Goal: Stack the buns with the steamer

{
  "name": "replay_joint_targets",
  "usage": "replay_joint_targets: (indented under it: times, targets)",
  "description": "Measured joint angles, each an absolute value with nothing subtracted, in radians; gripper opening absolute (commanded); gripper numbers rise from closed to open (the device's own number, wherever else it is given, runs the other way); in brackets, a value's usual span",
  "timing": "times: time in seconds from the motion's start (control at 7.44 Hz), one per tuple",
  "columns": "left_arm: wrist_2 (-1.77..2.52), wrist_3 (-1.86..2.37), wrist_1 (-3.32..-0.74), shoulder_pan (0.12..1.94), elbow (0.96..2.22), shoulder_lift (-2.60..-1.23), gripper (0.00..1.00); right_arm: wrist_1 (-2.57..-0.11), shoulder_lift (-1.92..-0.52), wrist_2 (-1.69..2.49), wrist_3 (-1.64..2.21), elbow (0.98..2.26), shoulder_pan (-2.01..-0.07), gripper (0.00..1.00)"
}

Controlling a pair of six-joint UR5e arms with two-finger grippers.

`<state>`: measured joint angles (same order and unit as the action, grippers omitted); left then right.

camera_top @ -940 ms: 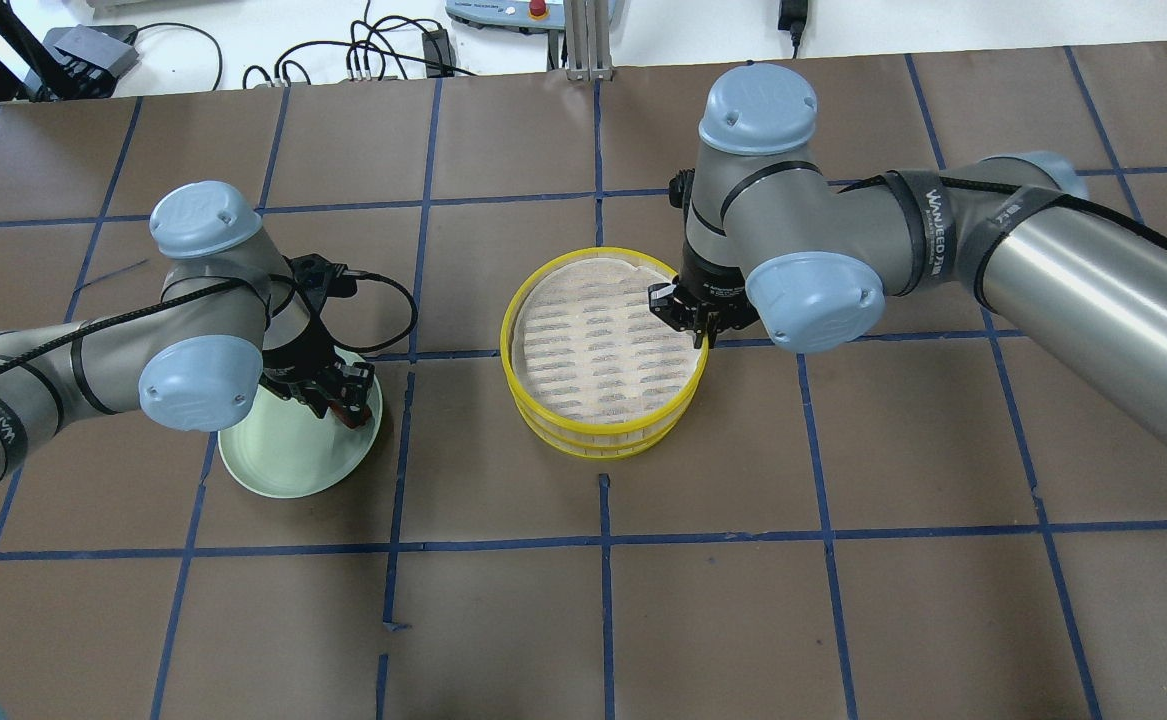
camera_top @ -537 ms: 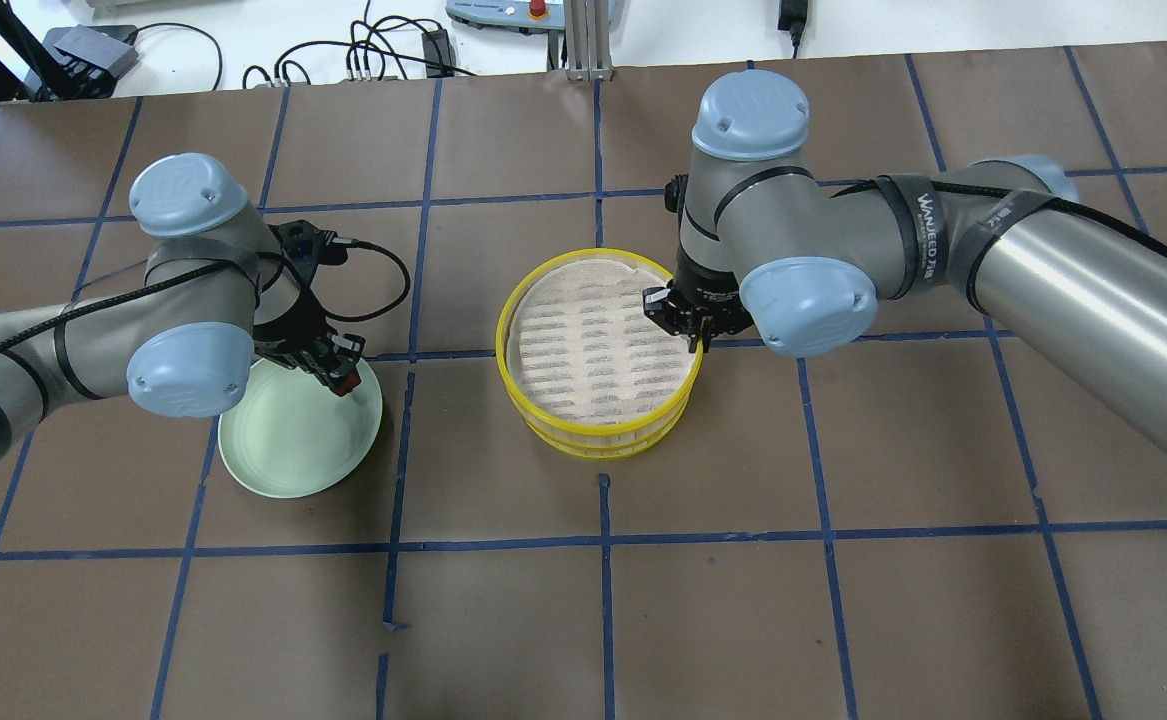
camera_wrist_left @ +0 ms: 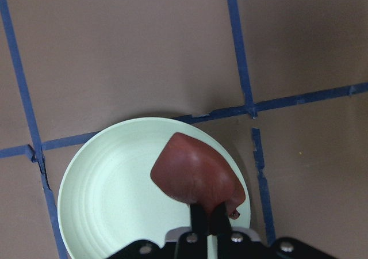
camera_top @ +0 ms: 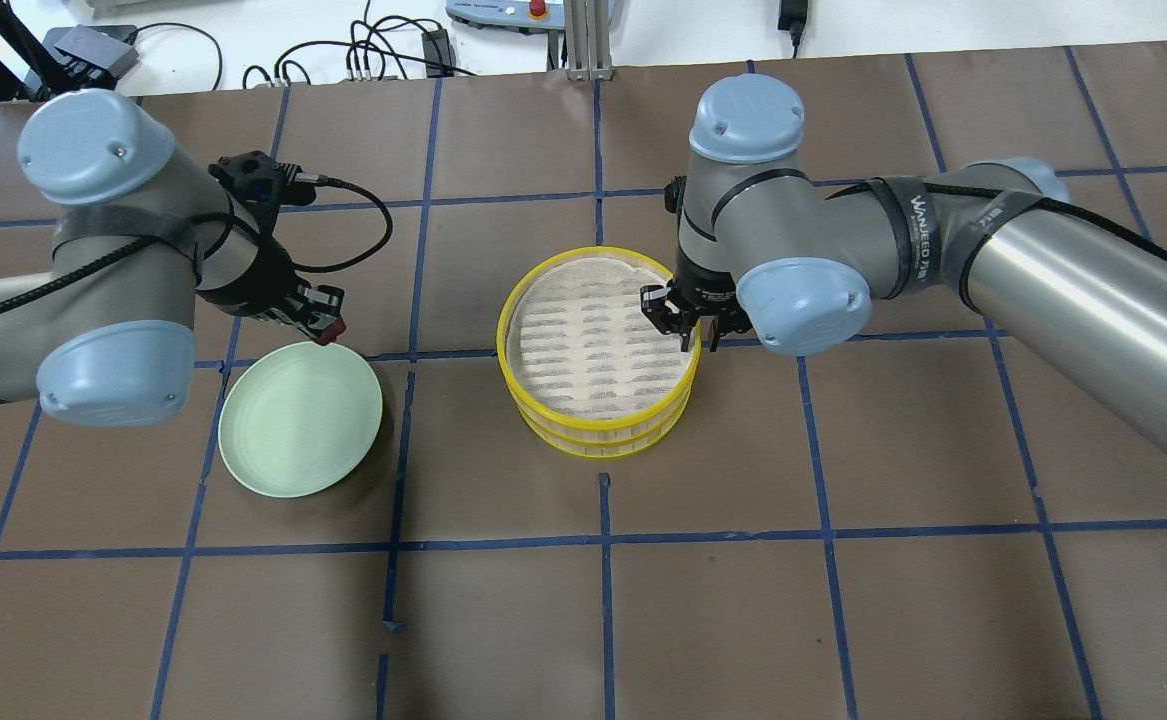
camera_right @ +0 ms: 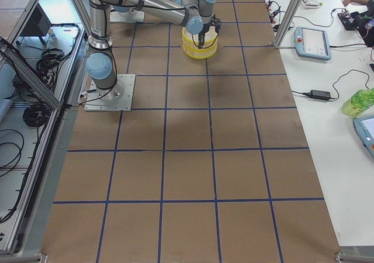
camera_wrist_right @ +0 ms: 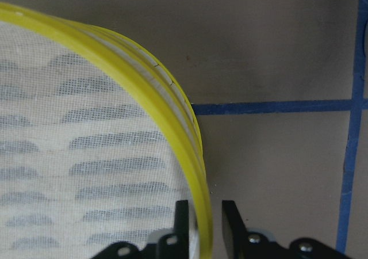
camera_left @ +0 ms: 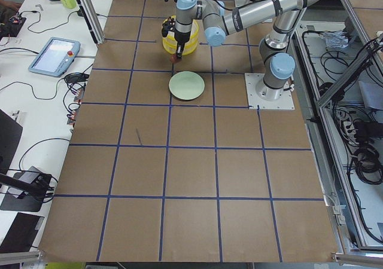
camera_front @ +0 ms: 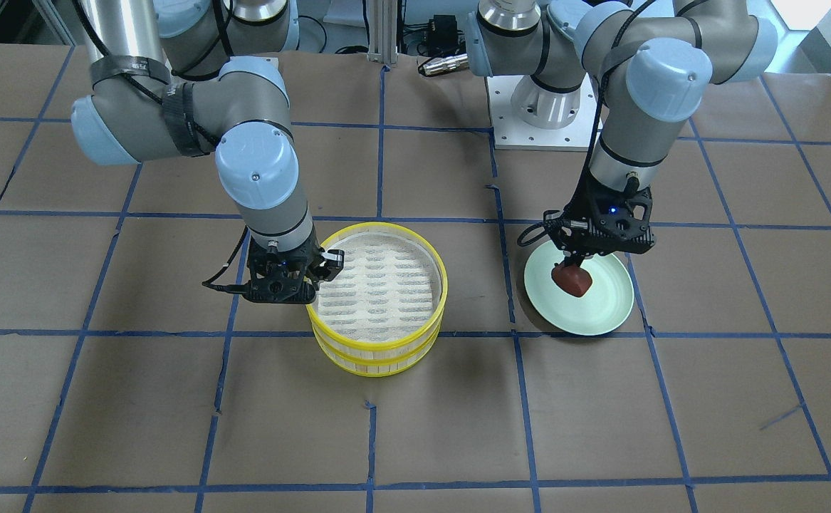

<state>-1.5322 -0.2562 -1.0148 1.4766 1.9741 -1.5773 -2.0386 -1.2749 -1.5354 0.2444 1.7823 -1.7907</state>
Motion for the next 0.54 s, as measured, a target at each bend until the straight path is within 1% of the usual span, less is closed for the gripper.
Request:
replay_joint_targets:
  times: [0.13, 0.27, 0.4, 0.54]
  targets:
    - [-1.479, -0.199, -1.020, 1.503, 1.945, -1.574, 0.04, -2.019, -1.295, -1.536, 0.237, 1.767, -1.777, 1.00]
    - [-1.435, -0.101, -1.021, 1.558, 1.909, -1.581, 0.13, -1.964, -1.338, -1.537, 0.230, 1.738, -1.754, 1.00]
    - [-1.413, 0.020, -1.016, 1.635, 1.867, -1.604, 0.37, -1.849, -1.397, -1.536, 0.223, 1.691, -1.726, 1.00]
    - [-1.406, 0.134, -1.009, 1.708, 1.823, -1.642, 0.94, -1.701, -1.456, -1.537, 0.214, 1.625, -1.703, 1.00]
